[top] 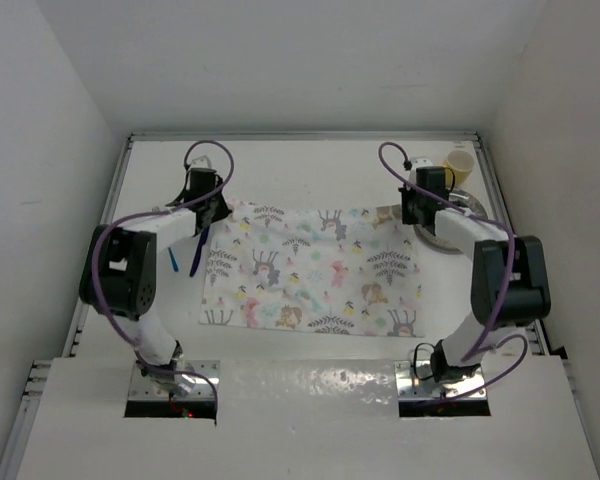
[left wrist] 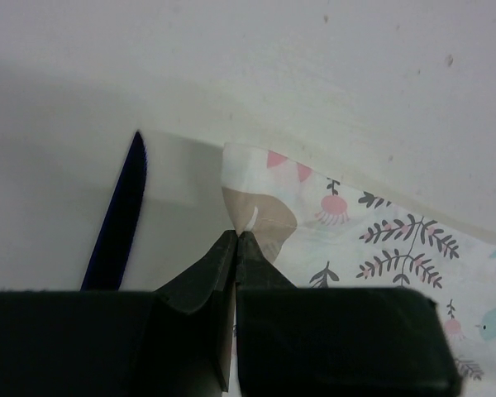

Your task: Set the dinner table for one person

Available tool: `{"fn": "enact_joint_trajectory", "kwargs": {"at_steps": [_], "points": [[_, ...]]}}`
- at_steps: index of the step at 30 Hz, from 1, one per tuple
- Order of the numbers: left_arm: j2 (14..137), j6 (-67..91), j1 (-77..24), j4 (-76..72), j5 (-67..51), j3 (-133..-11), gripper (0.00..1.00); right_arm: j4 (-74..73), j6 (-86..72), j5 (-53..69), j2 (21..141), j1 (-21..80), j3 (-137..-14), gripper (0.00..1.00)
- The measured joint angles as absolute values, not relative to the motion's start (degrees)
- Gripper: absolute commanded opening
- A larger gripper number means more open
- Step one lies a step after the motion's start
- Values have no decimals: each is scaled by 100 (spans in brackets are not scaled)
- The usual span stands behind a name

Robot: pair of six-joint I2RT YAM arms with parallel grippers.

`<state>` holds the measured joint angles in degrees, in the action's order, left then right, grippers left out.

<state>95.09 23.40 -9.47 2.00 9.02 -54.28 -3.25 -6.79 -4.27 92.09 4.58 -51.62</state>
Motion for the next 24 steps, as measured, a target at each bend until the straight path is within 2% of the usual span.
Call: {"fn": "enact_joint_trajectory", "kwargs": {"at_steps": [4, 10, 13, 14, 15, 16, 17, 20, 24], "points": [[10324, 2250, -928, -25, 906, -6112, 0, -215, -561, -462, 9963, 458, -5819, 0], [10879, 2193, -882, -139, 926, -6720, 1, -91, -438, -523, 10761, 458, -6674, 0], [11124, 2167, -860, -156, 919, -7017, 16, -93, -414, -607, 11181, 458, -7076, 19], [11183, 2165, -856, -161, 915, -7074, 25, -152, -397, -622, 11295, 456, -7190, 24], [11222, 2152, -854, -158, 908, -7100, 28, -204, -392, -635, 11415, 454, -7314, 35], [11238, 2150, -851, -143, 910, -7105, 30, -244, -397, -655, 11515, 451, -7430, 41], [11240, 2147, -851, -128, 923, -7105, 36, -292, -377, -683, 11587, 451, -7526, 45], [11240, 2130, -849, -49, 965, -7168, 43, -460, -386, -773, 11609, 451, -7675, 54], [11115, 2137, -825, 137, 1017, -7284, 50, -707, -427, -816, 11408, 451, -7719, 59]]}}
